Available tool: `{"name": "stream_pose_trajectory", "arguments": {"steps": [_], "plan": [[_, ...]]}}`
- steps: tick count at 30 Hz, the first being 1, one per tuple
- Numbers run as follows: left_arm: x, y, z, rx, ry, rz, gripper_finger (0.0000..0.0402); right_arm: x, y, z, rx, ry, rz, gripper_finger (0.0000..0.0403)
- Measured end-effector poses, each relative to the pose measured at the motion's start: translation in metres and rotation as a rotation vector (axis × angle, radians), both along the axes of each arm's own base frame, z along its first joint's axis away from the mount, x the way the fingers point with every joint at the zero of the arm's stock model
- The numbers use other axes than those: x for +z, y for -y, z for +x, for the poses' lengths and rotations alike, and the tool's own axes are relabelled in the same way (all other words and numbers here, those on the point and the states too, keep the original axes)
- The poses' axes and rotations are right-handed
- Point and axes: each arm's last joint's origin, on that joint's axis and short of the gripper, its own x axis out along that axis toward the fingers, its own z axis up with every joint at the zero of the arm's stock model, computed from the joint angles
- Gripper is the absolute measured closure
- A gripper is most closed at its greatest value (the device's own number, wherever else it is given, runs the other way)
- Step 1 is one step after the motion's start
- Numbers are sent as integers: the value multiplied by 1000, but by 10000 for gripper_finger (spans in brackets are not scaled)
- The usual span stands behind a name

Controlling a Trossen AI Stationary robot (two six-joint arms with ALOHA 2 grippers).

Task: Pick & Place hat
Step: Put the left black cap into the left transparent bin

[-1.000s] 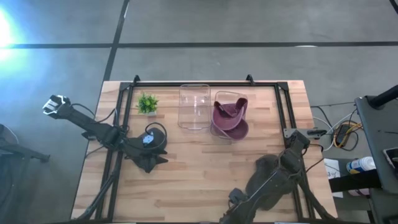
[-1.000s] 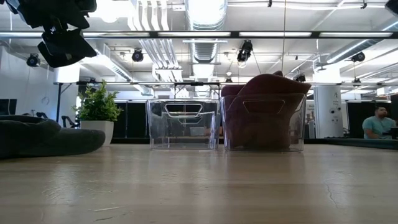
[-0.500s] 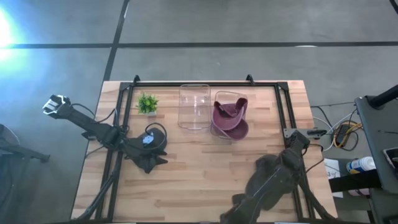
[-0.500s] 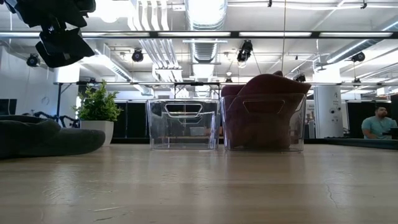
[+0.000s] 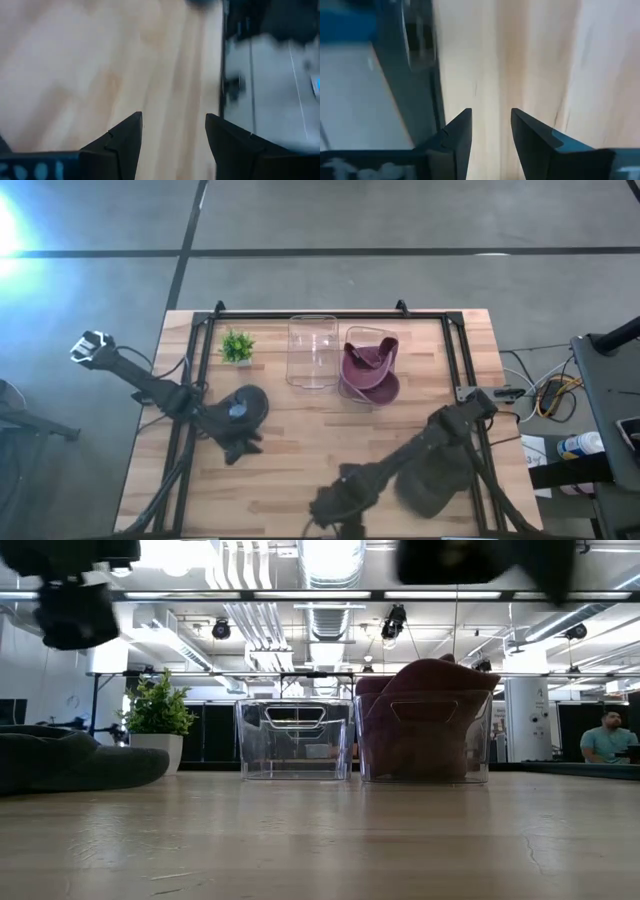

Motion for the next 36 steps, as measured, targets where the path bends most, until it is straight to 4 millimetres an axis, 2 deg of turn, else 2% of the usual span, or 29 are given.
{"name": "stream_pose_trajectory", "arguments": {"steps": [3,6,10,13,18,23,27,31,36], "plan": [[-9,7,-12,-101,-137,-11,190,1,14,18,-89,104,-24,271],[-20,9,-27,-116,-310,25,190,1,32,30,-182,170,-108,271],[-30,5,-43,-46,-497,83,190,1,63,45,-297,234,-213,271],[-34,-3,-50,96,-553,159,190,1,85,58,-387,289,-245,271],[-43,-10,-49,293,-466,247,190,4,114,75,-503,369,-240,271],[-72,-10,-45,325,-368,205,190,5,134,81,-612,383,-271,271],[-100,-5,-41,298,-281,45,190,5,145,83,-701,377,-259,271],[-120,1,-42,205,-324,-79,191,4,148,84,-762,345,-196,271],[-129,10,-48,34,-404,-36,191,-3,140,87,-784,292,-41,271]]}}
